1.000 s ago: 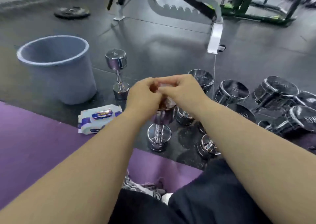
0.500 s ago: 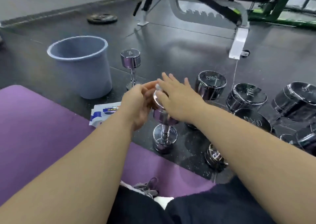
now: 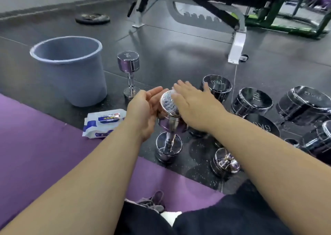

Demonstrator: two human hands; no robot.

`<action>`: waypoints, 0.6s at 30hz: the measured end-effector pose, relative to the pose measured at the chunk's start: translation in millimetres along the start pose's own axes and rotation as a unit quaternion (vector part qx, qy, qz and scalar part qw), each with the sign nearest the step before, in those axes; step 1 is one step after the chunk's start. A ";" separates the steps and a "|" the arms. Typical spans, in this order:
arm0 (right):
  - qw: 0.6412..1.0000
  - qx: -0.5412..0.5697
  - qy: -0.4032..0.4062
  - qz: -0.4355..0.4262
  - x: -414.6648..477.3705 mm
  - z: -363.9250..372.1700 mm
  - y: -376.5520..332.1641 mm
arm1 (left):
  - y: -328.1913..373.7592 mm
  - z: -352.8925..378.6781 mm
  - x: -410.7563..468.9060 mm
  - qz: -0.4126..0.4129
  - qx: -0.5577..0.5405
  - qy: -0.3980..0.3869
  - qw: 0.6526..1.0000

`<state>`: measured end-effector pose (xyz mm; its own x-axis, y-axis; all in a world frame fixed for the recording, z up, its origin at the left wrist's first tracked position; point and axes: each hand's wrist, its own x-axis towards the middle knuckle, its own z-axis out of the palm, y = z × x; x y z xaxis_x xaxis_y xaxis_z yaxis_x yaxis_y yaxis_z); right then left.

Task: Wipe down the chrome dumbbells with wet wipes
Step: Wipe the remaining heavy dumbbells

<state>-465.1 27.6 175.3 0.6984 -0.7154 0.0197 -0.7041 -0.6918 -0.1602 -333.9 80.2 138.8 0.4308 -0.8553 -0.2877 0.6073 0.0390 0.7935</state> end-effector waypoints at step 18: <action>0.748 0.599 0.238 0.159 -58.8 90.2 -63.2 | -11.7 14.4 -13.7 0.051 0.072 0.079 0.993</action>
<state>-450.1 122.2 95.2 0.1939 -0.9762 0.0968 -0.0052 -0.0997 -0.9950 -356.5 84.1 141.2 0.5918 -0.7584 -0.2730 0.4585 0.0381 0.8879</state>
